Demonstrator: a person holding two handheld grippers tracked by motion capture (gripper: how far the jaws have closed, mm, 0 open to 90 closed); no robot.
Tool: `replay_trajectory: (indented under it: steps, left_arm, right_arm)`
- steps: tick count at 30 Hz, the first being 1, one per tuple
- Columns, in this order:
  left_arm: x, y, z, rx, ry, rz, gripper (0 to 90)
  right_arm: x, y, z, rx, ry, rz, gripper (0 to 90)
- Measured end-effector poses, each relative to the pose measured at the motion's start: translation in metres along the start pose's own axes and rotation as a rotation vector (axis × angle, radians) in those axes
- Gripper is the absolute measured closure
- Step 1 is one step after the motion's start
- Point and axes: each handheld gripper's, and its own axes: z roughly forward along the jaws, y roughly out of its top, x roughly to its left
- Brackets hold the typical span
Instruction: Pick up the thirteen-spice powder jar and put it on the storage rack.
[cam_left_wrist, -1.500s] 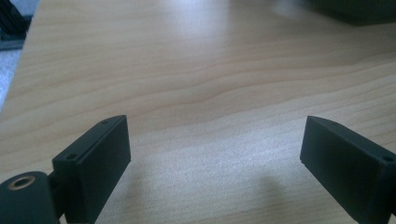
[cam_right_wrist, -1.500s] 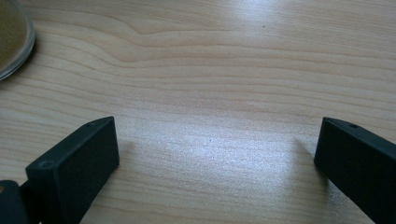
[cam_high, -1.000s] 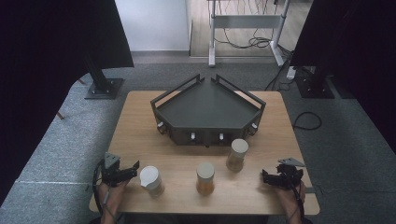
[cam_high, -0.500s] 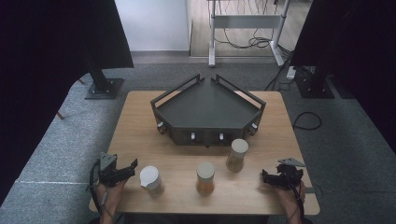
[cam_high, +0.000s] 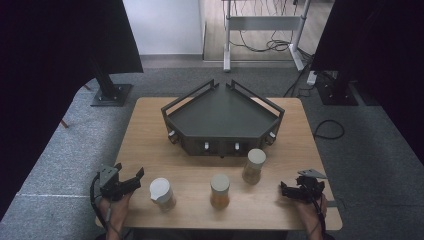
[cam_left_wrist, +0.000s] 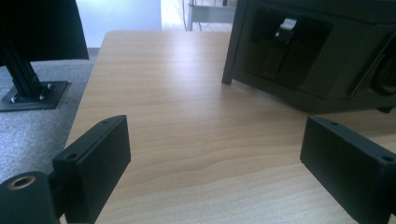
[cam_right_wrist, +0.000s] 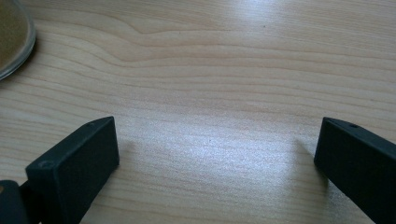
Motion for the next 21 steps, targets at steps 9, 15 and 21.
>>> replay_trajectory:
  steps: [9, 15, 21]
  left_arm:
    - [0.000, -0.003, -0.009, -0.060, -0.009, 0.001, 8.3]
    - [-0.001, -0.005, -0.016, -0.100, -0.017, 0.000, 8.3]
    - [-0.002, -0.005, -0.020, -0.130, -0.035, -0.001, 8.3]
  right_arm:
    - [0.000, 0.000, 0.000, 0.000, 0.000, 0.000, 0.0]
    - [0.000, 0.000, 0.000, 0.000, 0.000, 0.000, 0.0]
    - [0.000, 0.000, 0.000, 0.000, 0.000, 0.000, 0.0]
